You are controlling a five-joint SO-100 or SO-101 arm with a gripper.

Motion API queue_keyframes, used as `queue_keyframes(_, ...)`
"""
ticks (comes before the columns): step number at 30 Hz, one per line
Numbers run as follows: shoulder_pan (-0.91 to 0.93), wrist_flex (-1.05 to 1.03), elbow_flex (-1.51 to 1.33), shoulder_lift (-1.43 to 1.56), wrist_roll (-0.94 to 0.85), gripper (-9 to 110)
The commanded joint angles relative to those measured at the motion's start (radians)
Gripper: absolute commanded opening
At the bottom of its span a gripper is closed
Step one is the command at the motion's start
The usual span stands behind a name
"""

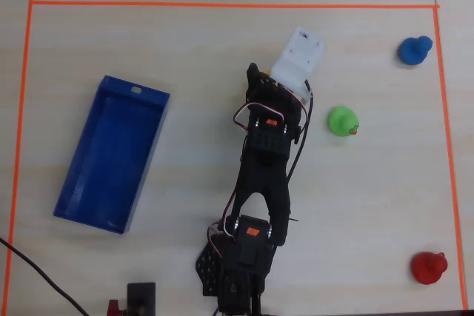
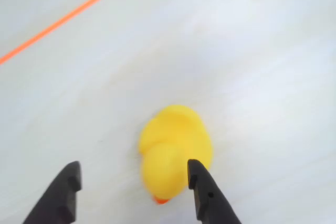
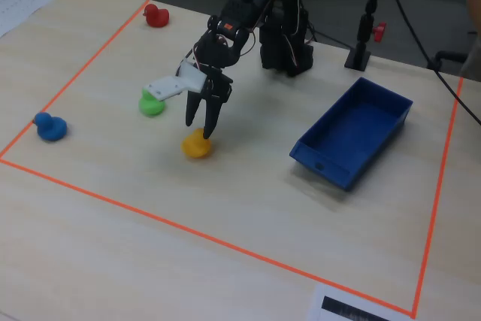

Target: Grasp yellow duck and put it into box.

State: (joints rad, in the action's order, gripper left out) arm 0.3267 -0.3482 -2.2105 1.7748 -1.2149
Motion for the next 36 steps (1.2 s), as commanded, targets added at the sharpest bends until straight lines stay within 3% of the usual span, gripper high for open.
queue_keyframes(1, 0.012, 0.032, 0.021, -0.014, -0.012, 30)
queue_keyframes(13, 0.054, 0.121, -0.009, -0.137, -0.08, 27)
queue_keyframes(14, 0.052, 0.12, 0.0, -0.15, -0.092, 22)
queue_keyframes(16, 0.048, 0.11, 0.017, -0.169, -0.103, 0)
queue_keyframes(22, 0.075, 0.11, 0.044, -0.166, -0.077, 0)
queue_keyframes(29, 0.061, -0.064, 0.095, -0.038, -0.041, 0)
queue_keyframes(36, -0.14, -0.446, -0.057, 0.46, 0.011, 0)
